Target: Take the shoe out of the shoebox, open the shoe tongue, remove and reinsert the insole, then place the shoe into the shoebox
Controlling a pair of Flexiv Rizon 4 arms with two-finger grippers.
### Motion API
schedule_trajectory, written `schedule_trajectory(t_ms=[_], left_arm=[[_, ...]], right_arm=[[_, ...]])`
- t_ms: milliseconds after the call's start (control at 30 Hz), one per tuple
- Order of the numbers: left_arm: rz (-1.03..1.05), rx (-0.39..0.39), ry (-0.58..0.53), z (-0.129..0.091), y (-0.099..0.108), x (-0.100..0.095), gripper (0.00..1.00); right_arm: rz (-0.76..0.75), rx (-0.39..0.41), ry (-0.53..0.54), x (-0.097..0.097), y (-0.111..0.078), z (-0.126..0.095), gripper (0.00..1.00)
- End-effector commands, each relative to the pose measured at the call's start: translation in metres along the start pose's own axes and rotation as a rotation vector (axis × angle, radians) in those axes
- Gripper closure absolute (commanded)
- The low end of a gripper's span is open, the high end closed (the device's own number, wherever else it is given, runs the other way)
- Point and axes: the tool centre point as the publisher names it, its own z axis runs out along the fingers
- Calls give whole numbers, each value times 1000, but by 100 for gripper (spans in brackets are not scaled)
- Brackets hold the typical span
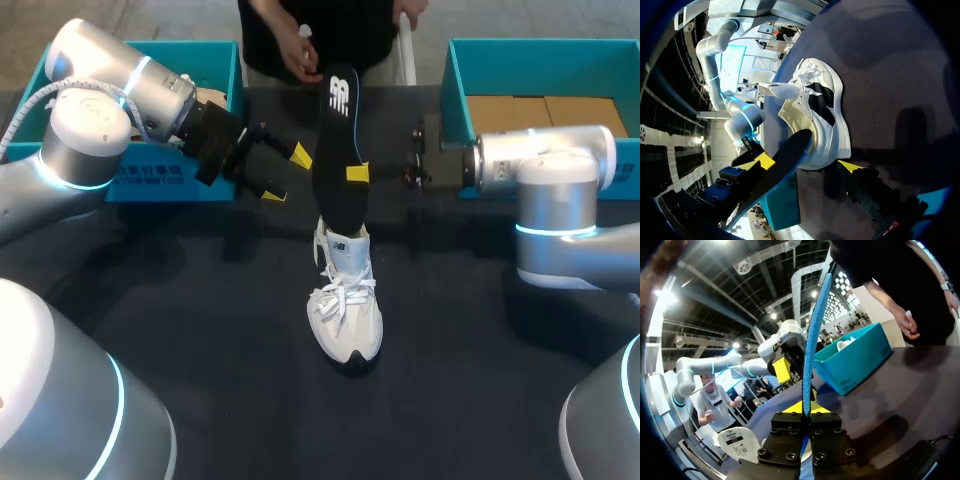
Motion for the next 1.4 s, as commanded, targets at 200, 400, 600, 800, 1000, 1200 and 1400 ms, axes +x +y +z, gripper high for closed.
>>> schedule_trajectory(t_ms=[200, 400, 600, 800, 1000, 1200, 1400], left_arm=[[2, -1, 0, 0, 0, 0, 0], [2, -1, 0, 0, 0, 0, 0], [2, -1, 0, 0, 0, 0, 0], [2, -1, 0, 0, 0, 0, 0], [2, -1, 0, 0, 0, 0, 0], [2, -1, 0, 0, 0, 0, 0], [2, -1, 0, 0, 0, 0, 0]], right_arm=[[7, -9, 5, 4, -13, 0, 100], [17, -8, 18, 5, -21, 5, 100], [28, 11, 25, 6, -28, 7, 100], [41, 19, 17, 10, -36, 5, 100], [53, 27, 6, 11, -41, 2, 100], [66, 53, 15, 15, -48, 4, 100], [66, 73, 17, 19, -53, 3, 100]])
